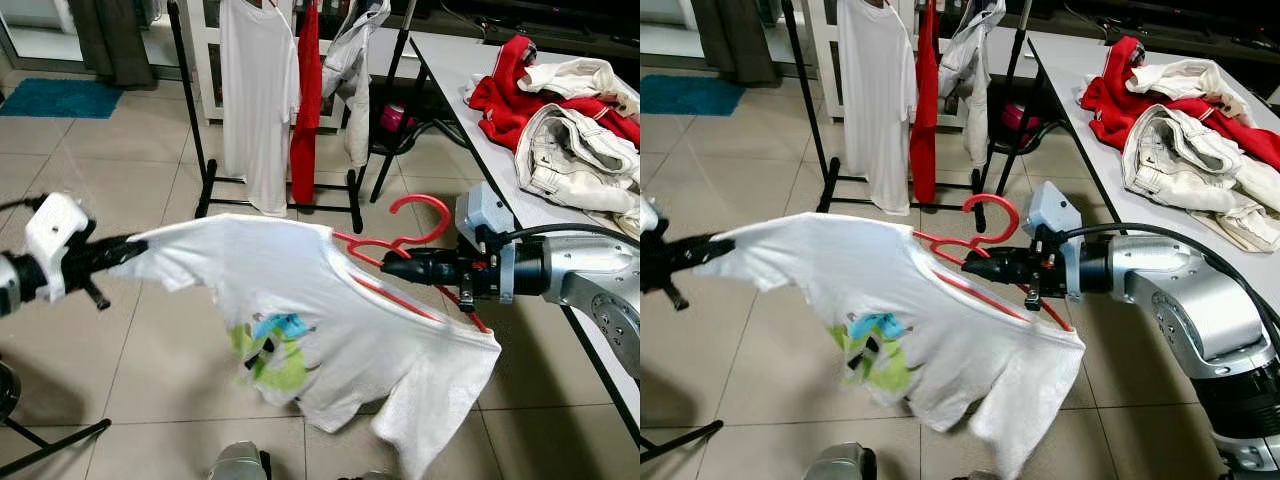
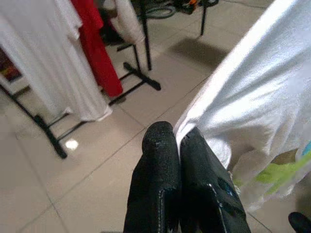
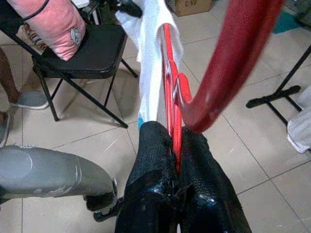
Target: Hang hanger
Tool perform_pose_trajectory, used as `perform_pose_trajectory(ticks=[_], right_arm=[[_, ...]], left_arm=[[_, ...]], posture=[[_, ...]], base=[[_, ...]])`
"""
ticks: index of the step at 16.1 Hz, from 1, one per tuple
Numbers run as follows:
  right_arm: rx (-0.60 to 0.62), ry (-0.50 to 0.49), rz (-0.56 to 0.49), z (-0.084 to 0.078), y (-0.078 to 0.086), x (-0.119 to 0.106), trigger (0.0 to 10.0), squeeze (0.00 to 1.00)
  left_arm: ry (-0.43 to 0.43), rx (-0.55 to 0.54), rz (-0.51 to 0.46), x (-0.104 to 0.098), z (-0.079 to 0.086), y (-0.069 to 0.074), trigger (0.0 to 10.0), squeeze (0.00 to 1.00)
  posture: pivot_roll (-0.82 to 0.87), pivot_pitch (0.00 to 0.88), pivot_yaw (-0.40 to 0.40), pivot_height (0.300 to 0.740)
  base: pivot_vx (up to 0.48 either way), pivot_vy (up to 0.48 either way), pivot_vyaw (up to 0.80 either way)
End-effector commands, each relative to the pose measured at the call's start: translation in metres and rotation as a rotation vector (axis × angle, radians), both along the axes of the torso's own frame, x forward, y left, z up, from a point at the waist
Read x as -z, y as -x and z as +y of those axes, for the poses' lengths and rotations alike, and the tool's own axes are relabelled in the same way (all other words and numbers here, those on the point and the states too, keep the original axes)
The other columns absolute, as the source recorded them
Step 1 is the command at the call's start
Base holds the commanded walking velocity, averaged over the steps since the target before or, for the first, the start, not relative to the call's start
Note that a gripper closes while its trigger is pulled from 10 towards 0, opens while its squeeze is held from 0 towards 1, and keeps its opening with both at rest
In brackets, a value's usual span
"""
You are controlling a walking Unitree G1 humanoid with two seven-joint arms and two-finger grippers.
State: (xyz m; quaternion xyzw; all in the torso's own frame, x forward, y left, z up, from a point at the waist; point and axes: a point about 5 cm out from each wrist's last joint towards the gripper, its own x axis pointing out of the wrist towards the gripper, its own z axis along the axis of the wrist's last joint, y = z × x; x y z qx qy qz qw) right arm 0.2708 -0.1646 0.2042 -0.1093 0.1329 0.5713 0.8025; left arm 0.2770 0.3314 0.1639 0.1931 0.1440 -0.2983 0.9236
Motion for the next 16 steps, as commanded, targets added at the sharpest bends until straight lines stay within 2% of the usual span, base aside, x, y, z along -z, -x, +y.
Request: perform_pose_trajectory(ticks=[1, 2, 5, 7, 8, 9, 10, 11, 12, 16], right_arm=[[0.050, -0.009, -0.032, -0.012, -0.002, -0.007, 10.0, 0.00], [0.066, -0.012, -0.036, -0.015, -0.003, -0.007, 10.0, 0.00], [0.076, -0.012, -0.036, -0.019, -0.004, -0.007, 10.0, 0.00], [0.084, -0.010, -0.036, -0.022, -0.005, -0.007, 10.0, 0.00], [0.080, -0.012, -0.035, -0.021, -0.006, -0.007, 10.0, 0.00], [0.073, -0.014, -0.033, -0.018, -0.006, -0.007, 10.0, 0.00], [0.067, -0.013, -0.032, -0.016, -0.006, -0.006, 10.0, 0.00], [0.066, -0.013, -0.032, -0.015, -0.006, -0.005, 10.0, 0.00], [0.063, -0.017, -0.030, -0.014, -0.006, -0.005, 10.0, 0.00], [0.085, -0.015, -0.022, -0.020, -0.003, -0.004, 10.0, 0.00]], left_arm=[[-0.029, -0.060, -0.015, -0.005, 0.013, 0.004, 0.0, 0.00], [-0.035, -0.112, -0.020, -0.003, 0.021, 0.008, 0.0, 0.00], [-0.039, -0.180, -0.030, 0.000, 0.033, 0.013, 0.0, 0.00], [-0.045, -0.208, -0.036, 0.002, 0.038, 0.017, 0.0, 0.00], [-0.021, -0.182, -0.051, 0.002, 0.031, 0.015, 0.0, 0.00], [0.010, -0.176, -0.076, 0.000, 0.022, 0.010, 3.2, 0.00], [0.055, -0.133, -0.098, -0.002, 0.013, 0.005, 10.0, 0.00], [0.063, -0.115, -0.108, -0.003, 0.010, 0.004, 10.0, 0.25], [0.067, -0.086, -0.151, -0.009, 0.006, 0.001, 10.0, 1.00], [0.079, -0.106, -0.170, -0.014, 0.011, 0.002, 10.0, 1.00]], posture=[[0.06, 0.023, -0.078, 0.740], [0.06, 0.019, -0.079, 0.740], [0.07, 0.013, -0.087, 0.740], [0.07, 0.012, -0.097, 0.740], [0.07, 0.012, -0.100, 0.740], [0.07, 0.013, -0.100, 0.740], [0.07, 0.012, -0.101, 0.740], [0.07, 0.013, -0.101, 0.740], [0.07, 0.016, -0.099, 0.740], [0.06, 0.024, -0.094, 0.740]], base=[[0.000, 0.000, 0.00], [0.000, 0.000, 0.00], [0.000, 0.000, 0.00], [0.000, 0.000, 0.00], [0.000, 0.000, 0.00], [0.000, 0.000, 0.00], [0.000, 0.000, 0.00], [0.000, 0.000, 0.00], [0.000, 0.000, 0.00], [0.000, 0.000, 0.00]])
